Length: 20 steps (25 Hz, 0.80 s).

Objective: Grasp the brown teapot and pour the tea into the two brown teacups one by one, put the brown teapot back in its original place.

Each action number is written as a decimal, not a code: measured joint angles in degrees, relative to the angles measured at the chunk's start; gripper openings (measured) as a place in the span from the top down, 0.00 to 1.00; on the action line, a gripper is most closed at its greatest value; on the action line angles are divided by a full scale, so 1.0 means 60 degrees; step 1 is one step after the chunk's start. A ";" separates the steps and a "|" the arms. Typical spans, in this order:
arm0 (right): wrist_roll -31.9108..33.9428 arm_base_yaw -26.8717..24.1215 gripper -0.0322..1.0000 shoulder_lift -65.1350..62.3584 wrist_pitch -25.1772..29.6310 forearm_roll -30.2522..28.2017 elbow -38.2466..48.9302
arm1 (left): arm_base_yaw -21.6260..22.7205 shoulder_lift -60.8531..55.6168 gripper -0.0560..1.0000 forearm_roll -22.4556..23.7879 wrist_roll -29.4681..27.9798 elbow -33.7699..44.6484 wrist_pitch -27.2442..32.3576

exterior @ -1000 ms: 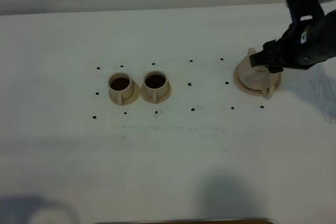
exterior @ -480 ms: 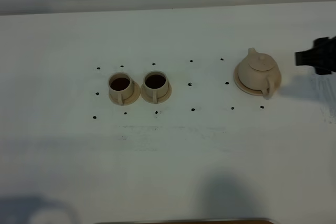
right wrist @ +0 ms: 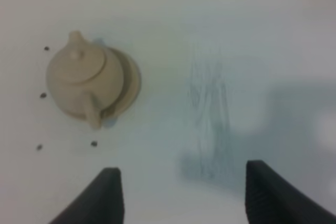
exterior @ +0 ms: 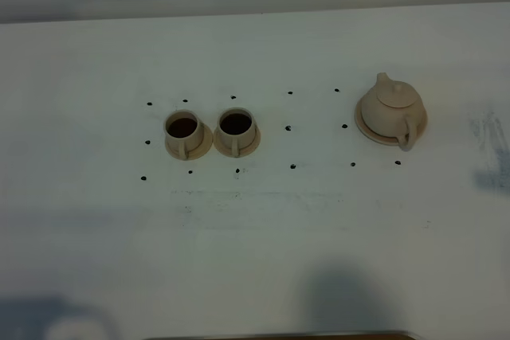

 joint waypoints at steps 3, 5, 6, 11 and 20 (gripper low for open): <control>-0.0177 0.0000 0.51 -0.0992 0.0798 0.0012 0.0095 | 0.0000 0.0000 0.47 0.0000 0.0000 0.0000 0.0000; -0.0223 0.0000 0.52 -0.1687 0.1483 0.0012 0.0095 | 0.0000 0.0000 0.47 0.0000 0.0000 0.0000 0.0000; -0.0223 0.0000 0.52 -0.1976 0.1733 0.0012 0.0104 | 0.0000 0.0000 0.47 0.0000 0.0000 0.0000 0.0000; -0.0301 0.0000 0.52 -0.3338 0.2896 0.0110 0.0241 | 0.0000 0.0000 0.47 0.0000 0.0000 0.0000 0.0000; -0.0334 0.0000 0.52 -0.5067 0.4033 0.0293 0.1003 | 0.0000 0.0000 0.47 0.0000 0.0000 0.0000 0.0000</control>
